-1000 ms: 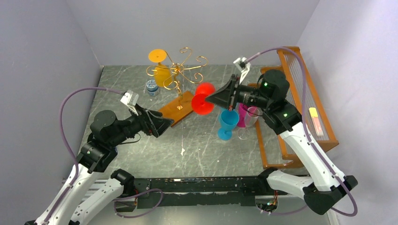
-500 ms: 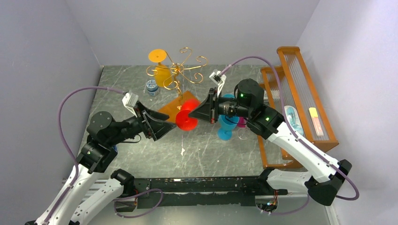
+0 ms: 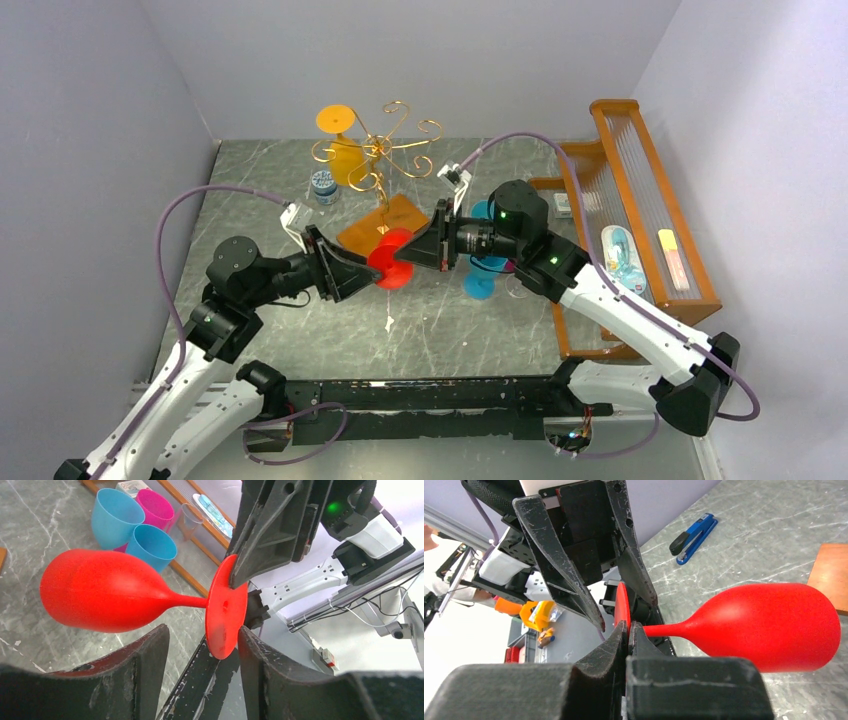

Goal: Take the wine glass off the wine glass rack
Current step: Place the wine glass at the center of the board.

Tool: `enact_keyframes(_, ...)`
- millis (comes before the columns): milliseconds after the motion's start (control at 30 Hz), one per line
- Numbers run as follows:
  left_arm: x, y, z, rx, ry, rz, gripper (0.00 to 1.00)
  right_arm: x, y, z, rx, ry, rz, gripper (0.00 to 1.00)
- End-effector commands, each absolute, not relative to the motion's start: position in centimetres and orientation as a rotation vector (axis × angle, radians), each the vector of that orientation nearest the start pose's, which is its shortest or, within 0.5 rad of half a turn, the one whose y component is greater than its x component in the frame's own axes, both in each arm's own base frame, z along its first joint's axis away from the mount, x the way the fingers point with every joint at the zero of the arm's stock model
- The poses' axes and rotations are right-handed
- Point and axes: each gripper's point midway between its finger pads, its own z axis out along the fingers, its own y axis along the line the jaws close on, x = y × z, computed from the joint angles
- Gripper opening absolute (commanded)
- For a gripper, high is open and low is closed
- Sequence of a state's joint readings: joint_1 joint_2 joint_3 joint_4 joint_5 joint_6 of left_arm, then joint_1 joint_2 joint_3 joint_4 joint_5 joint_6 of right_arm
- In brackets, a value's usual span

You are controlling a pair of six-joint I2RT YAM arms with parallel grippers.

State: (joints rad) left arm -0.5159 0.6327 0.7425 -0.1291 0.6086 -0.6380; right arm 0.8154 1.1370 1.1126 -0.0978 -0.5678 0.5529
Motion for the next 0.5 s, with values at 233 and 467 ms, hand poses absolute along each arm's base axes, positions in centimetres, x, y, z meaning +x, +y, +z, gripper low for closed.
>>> enact_keyframes(233, 13.99, -23.39, 31.53, 0.511, 1.665, -1.449, 0.38, 15.79, 34.12, 35.03, -0.714, 1.739, 1.501, 0.00)
enact_keyframes(467, 13.60, -23.71, 31.66, 0.537, 1.636, -1.491, 0.36, 15.45, 34.11, 35.32, -0.709, 1.737, 1.528, 0.00)
